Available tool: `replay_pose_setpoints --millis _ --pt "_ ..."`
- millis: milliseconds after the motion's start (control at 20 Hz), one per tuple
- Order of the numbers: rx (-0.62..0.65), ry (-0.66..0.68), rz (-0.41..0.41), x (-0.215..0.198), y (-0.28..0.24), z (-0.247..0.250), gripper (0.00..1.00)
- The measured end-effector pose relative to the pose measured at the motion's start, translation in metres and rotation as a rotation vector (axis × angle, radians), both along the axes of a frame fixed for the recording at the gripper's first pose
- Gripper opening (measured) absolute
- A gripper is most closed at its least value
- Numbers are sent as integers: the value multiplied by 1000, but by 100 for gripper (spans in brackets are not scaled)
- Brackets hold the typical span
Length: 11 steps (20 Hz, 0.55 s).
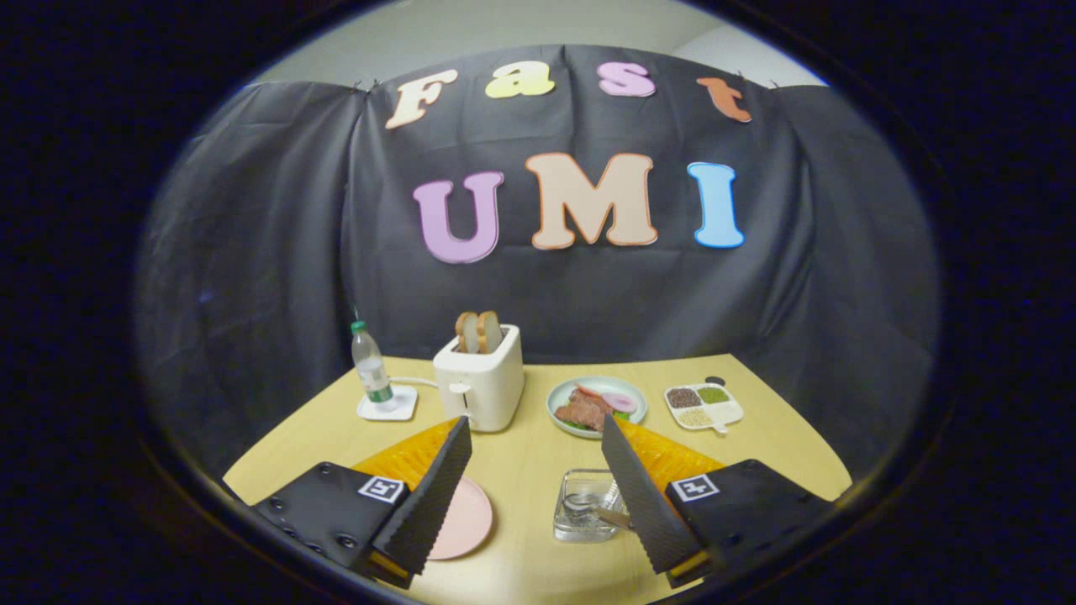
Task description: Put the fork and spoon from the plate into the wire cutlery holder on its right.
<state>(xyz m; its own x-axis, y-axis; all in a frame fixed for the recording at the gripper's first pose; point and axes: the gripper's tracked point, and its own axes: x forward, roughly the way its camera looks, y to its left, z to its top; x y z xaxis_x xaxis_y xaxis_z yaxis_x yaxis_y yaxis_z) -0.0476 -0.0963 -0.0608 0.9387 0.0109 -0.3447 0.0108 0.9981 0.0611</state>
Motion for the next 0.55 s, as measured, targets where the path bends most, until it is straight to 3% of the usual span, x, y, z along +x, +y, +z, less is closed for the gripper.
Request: replay_pose_setpoints --millis 200,550 --pt "-37 -145 -30 3 -7 26 98" --pt "-21 -206 -70 10 -15 41 98"
